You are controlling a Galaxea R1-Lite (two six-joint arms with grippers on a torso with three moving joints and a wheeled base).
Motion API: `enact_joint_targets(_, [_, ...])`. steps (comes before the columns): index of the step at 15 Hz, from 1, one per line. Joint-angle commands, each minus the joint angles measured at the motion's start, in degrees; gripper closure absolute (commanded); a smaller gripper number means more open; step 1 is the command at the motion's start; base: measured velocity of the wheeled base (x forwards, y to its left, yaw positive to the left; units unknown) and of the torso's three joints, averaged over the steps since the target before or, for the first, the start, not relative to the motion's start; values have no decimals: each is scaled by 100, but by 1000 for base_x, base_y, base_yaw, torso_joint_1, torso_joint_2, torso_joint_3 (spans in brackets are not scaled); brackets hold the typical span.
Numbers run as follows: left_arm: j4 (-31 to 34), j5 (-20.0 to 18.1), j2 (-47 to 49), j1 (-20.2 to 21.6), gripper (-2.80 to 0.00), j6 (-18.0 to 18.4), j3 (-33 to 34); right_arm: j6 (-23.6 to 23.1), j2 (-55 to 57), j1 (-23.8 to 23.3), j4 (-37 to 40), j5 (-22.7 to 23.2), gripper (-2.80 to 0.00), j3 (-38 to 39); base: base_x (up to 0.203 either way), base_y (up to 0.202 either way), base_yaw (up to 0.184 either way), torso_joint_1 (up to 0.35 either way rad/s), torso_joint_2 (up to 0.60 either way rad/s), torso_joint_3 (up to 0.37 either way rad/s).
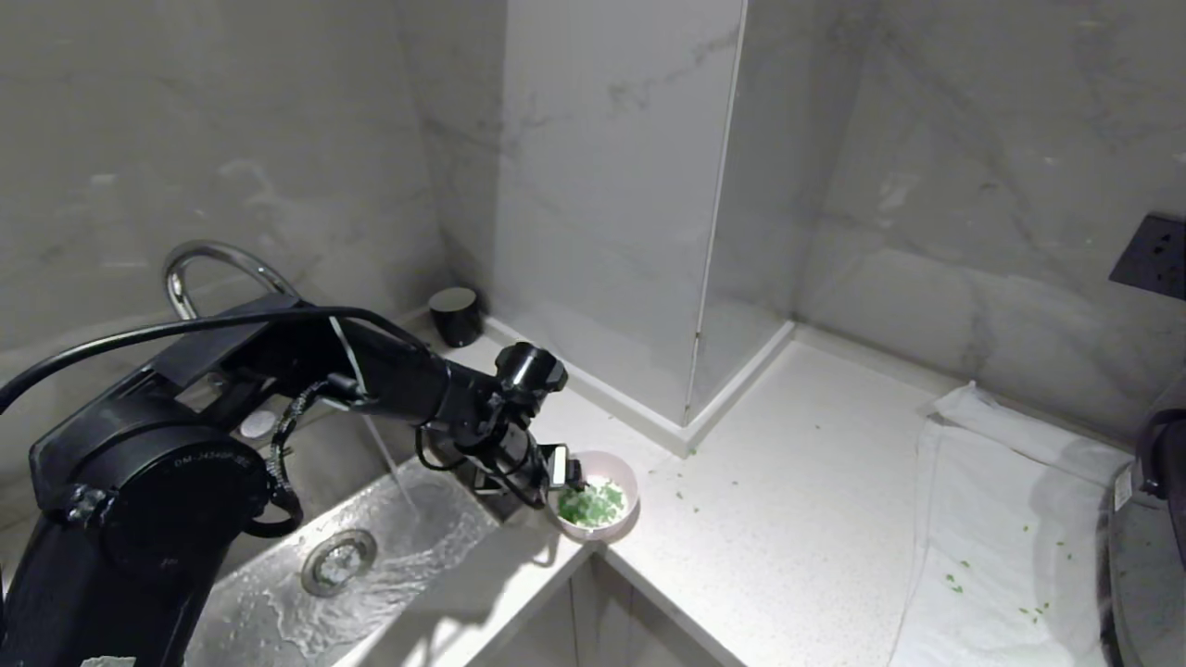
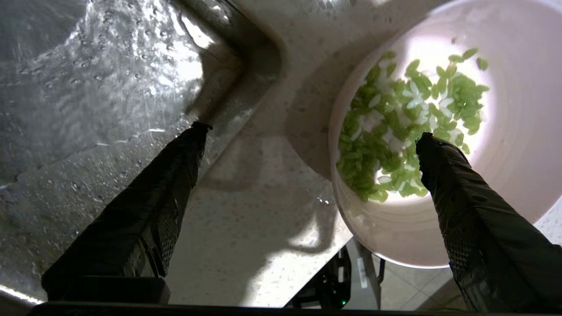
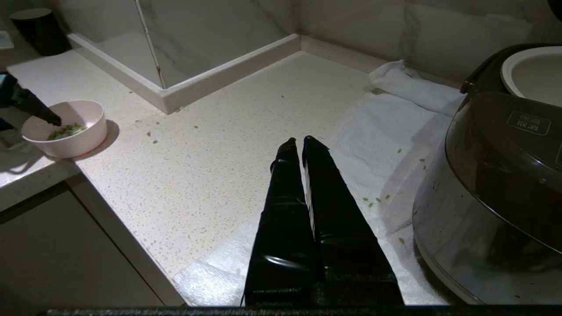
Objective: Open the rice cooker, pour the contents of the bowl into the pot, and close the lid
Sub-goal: Fill a bowl with water from the tap
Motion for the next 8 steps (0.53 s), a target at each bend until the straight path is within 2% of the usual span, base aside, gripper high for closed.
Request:
enact_joint_targets(1, [-8,5,182,1,-280,-52,-119,-2,0,1,2,1,0,1,0,0,0,0,0,0])
enact_joint_targets(5, [-8,5,415,2,-280,-60,-357,-2,0,1,2,1,0,1,0,0,0,0,0,0])
enact_joint_targets(6, [-8,14,448,2,0,-63,-397,-2,0,1,2,1,0,1,0,0,0,0,0,0])
enact_joint_targets(8, [-8,14,448,2,0,-78,-398,-2,0,1,2,1,0,1,0,0,0,0,0,0])
